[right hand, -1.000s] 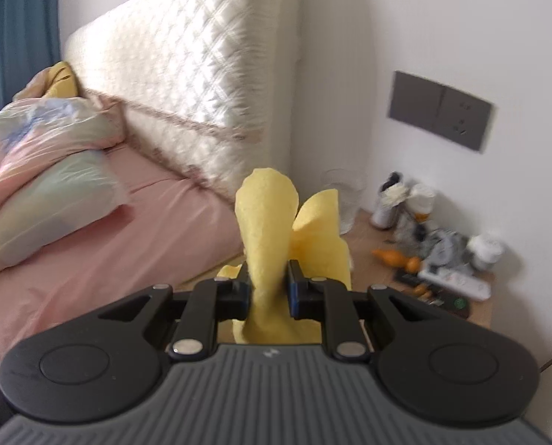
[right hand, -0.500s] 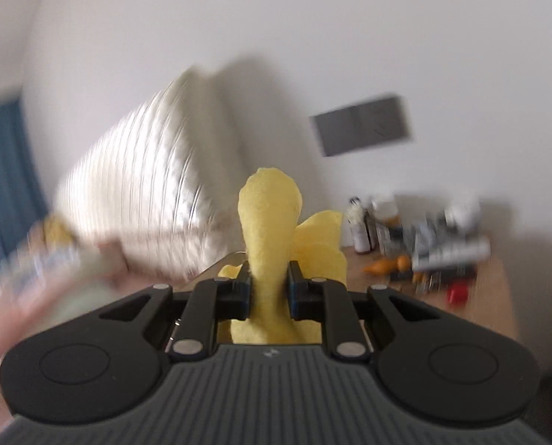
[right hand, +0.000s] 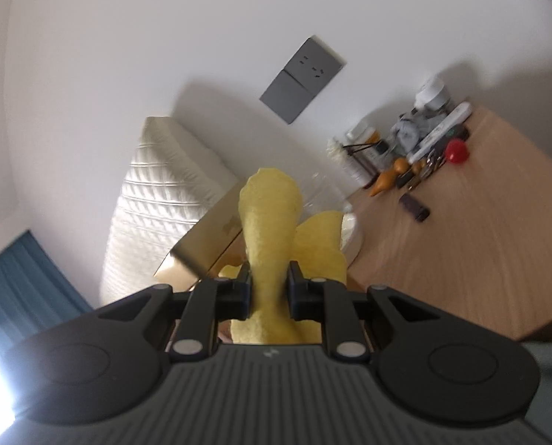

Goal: Clean container
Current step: 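Move the cloth in the right gripper down onto the tin's side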

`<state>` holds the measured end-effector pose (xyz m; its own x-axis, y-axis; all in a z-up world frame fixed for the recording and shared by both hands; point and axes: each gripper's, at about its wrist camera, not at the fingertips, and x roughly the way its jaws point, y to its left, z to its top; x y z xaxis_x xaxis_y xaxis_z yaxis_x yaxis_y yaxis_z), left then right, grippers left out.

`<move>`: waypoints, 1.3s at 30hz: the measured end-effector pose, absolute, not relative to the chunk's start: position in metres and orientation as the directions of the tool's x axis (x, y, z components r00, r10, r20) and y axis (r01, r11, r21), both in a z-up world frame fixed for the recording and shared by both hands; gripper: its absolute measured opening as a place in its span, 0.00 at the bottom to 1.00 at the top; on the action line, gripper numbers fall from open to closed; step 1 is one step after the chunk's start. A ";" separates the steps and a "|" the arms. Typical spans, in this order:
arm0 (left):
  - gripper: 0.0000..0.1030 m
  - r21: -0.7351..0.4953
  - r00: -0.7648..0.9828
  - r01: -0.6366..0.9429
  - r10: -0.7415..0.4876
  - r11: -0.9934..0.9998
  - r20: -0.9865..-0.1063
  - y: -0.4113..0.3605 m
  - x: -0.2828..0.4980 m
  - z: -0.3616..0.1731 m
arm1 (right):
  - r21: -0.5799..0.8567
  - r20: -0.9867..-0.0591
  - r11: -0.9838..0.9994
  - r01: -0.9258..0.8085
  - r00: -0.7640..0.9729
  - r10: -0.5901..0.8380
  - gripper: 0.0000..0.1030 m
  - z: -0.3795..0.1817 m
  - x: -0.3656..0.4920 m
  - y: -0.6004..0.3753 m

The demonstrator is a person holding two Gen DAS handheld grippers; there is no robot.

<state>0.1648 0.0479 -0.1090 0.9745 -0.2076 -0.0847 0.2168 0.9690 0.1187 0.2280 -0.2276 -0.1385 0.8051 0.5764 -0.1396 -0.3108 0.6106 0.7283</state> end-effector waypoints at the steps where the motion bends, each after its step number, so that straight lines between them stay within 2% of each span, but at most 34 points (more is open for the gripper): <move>1: 0.79 0.109 0.972 0.228 -0.218 0.968 -0.093 0.050 0.165 -0.109 | 0.734 -0.134 0.604 -0.312 0.805 0.579 0.19 -0.137 0.227 -0.230; 12: 0.78 0.130 0.960 0.265 -0.248 0.956 -0.132 0.036 0.181 -0.117 | 0.742 -0.106 0.577 -0.340 0.792 0.602 0.19 -0.134 0.223 -0.235; 16: 0.77 0.139 0.950 0.298 -0.279 0.945 -0.137 0.031 0.183 -0.117 | 0.755 -0.109 0.571 -0.324 0.796 0.596 0.19 -0.134 0.220 -0.239; 18: 0.73 0.155 0.936 0.341 -0.319 0.927 -0.150 0.021 0.184 -0.119 | 0.763 -0.116 0.568 -0.309 0.799 0.590 0.19 -0.134 0.221 -0.241; 22: 0.73 0.171 0.926 0.371 -0.349 0.913 -0.146 0.003 0.186 -0.120 | 0.775 -0.119 0.569 -0.275 0.821 0.558 0.19 -0.134 0.218 -0.249; 30: 0.76 0.081 0.942 0.320 -0.308 0.944 -0.131 0.053 0.204 -0.112 | 0.790 -0.124 0.563 -0.242 0.837 0.533 0.19 -0.142 0.219 -0.259; 33: 0.76 0.040 0.925 0.356 -0.347 0.933 -0.153 0.070 0.214 -0.111 | 0.790 -0.137 0.564 -0.239 0.828 0.543 0.19 -0.144 0.221 -0.254; 39: 0.76 0.063 0.888 0.430 -0.409 0.901 -0.211 0.074 0.239 -0.112 | 0.763 -0.156 0.587 -0.271 0.804 0.574 0.19 -0.142 0.224 -0.238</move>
<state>0.2389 0.0740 -0.1120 0.8880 -0.4086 -0.2112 0.4295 0.9008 0.0634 0.2241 -0.2385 -0.1419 0.8042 0.5737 -0.1556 -0.2711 0.5869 0.7629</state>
